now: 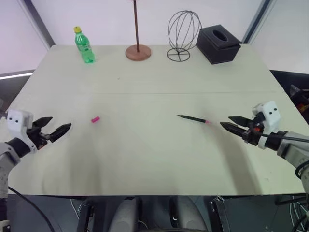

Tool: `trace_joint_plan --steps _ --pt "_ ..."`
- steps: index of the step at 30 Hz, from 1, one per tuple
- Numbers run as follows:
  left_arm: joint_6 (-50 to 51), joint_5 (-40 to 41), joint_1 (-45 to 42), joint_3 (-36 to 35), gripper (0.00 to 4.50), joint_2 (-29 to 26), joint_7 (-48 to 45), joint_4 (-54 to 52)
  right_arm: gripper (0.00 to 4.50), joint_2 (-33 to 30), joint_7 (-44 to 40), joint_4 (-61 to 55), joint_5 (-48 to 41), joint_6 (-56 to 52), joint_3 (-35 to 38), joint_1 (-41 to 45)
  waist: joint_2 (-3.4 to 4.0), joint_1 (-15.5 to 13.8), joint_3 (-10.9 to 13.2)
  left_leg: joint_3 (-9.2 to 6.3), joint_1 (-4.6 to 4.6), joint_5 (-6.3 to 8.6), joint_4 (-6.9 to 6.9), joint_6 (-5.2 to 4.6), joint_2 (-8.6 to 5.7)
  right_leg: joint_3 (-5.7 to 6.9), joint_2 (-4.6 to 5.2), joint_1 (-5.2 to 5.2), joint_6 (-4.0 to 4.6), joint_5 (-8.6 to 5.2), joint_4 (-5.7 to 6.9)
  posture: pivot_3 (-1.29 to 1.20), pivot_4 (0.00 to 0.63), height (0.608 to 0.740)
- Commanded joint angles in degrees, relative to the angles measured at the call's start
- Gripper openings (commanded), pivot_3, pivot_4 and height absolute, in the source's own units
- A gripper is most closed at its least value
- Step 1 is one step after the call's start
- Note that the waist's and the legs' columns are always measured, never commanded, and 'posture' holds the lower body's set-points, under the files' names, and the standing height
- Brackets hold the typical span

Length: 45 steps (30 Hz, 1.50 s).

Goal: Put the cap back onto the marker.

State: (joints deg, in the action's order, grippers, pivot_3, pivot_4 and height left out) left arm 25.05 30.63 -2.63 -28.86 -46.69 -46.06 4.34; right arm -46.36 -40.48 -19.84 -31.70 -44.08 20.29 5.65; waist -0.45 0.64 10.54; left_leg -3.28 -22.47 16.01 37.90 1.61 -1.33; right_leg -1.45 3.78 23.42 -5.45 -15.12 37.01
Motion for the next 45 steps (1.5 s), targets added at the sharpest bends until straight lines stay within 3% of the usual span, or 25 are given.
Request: trace_joint_plan --steps 1,14,20,27,34,41,45 --pt "0.5 0.93 -0.81 -2.28 4.39 -1.28 -0.43 -0.33 2.11 -0.49 -0.45 -0.3 0.53 2.13 0.08 0.67 0.0 0.01 0.0 0.0 0.0 0.0 0.0 0.0 0.0 0.0 0.0 0.0 0.0 0.0 0.0 0.0 0.15 0.74" --pt "0.09 0.42 -1.25 -2.01 4.39 -1.77 -1.52 0.01 2.11 -1.64 -2.99 4.23 4.22 7.44 -2.31 2.87 0.0 0.02 0.0 0.0 0.0 0.0 0.0 0.0 0.0 0.01 -0.02 0.0 -0.01 0.01 0.0 0.0 0.15 0.74" --pt "0.2 0.08 -4.42 -0.39 4.39 -5.78 -6.39 2.08 2.11 -3.75 -8.02 10.67 9.94 15.55 -8.54 6.45 -0.01 0.1 0.01 0.01 0.0 0.0 0.0 0.0 0.0 0.04 -0.07 0.01 -0.01 0.01 0.0 0.0 0.15 0.74" --pt "3.04 1.18 -8.41 3.28 4.39 -14.2 -19.78 5.96 2.11 -2.25 -14.83 27.25 17.55 29.4 -17.42 16.48 0.02 0.43 0.02 0.13 0.01 0.0 -0.03 0.0 -0.02 0.06 -0.18 0.05 -0.03 0.02 0.0 0.0 0.15 0.74" --pt "4.16 0.87 -12.88 10.15 4.39 -21.56 -34.3 7.37 2.11 0.21 -19.49 38.59 20.43 36.69 -20.93 22.85 0.07 0.41 0.08 0.16 0.01 0.0 -0.04 0.0 -0.05 0.05 -0.21 0.07 -0.04 0.02 0.03 0.0 0.15 0.74" --pt "5.63 0.76 -24.02 16.73 4.39 -19.56 -36.17 5.56 2.11 3.45 -22.72 45.04 22.64 40.8 -23.58 26.99 0.04 0.5 0.2 0.15 0.01 0.0 -0.02 0.0 -0.06 0.07 -0.26 0.06 -0.06 0.03 0.07 0.0 0.15 0.74" --pt "7.77 1.3 -26.22 18.15 4.39 -17.99 -34.97 2.52 2.11 4.61 -24.72 48.55 24.08 42.51 -25.2 29.11 0.03 0.6 0.22 0.15 0.01 -0.01 -0.01 -0.01 -0.06 0.05 -0.29 0.07 -0.06 0.03 0.1 0.0 0.15 0.74"
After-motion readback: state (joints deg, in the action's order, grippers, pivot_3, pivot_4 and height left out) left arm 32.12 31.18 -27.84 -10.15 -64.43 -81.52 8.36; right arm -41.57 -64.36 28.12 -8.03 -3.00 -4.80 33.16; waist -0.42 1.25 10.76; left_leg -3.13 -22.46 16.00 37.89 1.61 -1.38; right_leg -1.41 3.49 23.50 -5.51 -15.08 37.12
